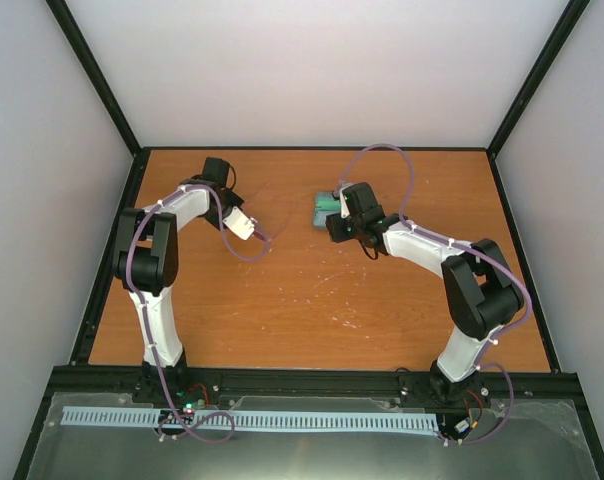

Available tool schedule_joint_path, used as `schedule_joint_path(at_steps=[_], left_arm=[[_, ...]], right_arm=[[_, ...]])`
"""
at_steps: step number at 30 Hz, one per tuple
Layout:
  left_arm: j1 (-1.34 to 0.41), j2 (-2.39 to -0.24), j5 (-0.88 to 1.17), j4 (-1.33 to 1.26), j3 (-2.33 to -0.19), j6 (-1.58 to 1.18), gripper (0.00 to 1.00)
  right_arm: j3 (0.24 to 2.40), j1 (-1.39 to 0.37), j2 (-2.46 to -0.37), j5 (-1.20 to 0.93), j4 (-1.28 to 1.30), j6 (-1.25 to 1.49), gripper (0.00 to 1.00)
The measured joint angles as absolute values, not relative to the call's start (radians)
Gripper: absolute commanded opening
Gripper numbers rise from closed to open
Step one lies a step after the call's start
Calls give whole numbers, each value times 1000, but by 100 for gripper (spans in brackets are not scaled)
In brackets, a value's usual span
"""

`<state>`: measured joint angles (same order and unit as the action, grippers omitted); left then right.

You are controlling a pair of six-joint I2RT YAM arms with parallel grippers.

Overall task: Organize the sunglasses
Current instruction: Pick up the sunglasses from the center of the board.

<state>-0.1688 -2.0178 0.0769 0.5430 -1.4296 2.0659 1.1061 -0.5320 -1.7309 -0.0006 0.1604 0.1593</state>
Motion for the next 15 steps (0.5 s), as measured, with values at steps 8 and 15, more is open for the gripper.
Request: schedule_joint_path(at_steps=[8, 15], left_arm=[[-169, -2019, 54, 527, -1424, 2066, 1], [-170, -2017, 62, 476, -1402, 2041, 1]], right_arm=[[1106, -532, -1735, 0, 161, 153, 59], [1106, -532, -1735, 9, 161, 146, 59]])
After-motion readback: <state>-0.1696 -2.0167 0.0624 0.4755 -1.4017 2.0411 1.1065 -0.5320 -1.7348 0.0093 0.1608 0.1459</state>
